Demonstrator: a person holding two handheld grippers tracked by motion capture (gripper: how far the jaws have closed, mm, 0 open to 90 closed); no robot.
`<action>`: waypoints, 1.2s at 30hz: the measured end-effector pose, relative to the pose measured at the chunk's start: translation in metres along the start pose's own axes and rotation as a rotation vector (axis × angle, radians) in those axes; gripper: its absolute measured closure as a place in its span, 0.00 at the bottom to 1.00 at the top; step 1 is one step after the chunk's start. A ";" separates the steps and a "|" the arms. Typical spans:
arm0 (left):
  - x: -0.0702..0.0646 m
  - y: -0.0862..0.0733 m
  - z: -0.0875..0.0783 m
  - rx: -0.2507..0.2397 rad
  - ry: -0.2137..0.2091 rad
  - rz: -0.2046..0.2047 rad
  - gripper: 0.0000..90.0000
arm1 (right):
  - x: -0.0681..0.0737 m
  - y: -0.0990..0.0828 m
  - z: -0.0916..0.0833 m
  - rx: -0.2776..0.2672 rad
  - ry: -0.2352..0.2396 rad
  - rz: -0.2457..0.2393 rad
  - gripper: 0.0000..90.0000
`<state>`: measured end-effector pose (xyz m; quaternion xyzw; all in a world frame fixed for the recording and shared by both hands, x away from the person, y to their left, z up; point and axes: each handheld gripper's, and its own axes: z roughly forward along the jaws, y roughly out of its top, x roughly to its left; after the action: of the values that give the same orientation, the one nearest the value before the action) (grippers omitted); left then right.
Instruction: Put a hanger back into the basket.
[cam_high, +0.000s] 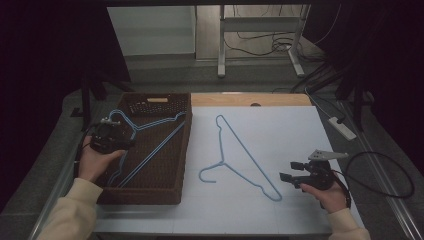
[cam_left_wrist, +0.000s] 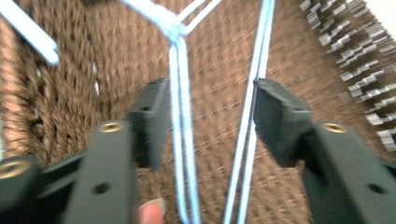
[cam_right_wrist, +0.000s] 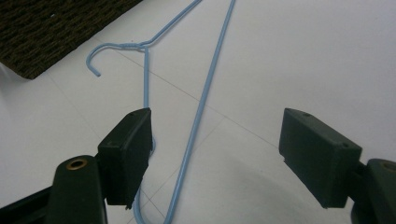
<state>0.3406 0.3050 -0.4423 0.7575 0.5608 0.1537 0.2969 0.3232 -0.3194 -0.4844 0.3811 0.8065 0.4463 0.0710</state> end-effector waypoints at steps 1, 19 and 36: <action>-0.002 -0.001 -0.006 -0.017 -0.018 0.006 0.45 | 0.000 0.000 0.000 -0.001 0.000 0.001 0.30; -0.081 -0.010 -0.039 -0.216 -0.257 0.150 0.35 | 0.001 0.000 -0.002 -0.010 0.001 -0.002 0.30; -0.133 -0.023 -0.024 -0.271 -0.363 0.223 0.35 | 0.004 0.001 -0.002 -0.009 -0.014 -0.032 0.30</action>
<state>0.2663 0.1910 -0.4243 0.7832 0.3854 0.1205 0.4728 0.3199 -0.3174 -0.4812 0.3711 0.8099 0.4461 0.0857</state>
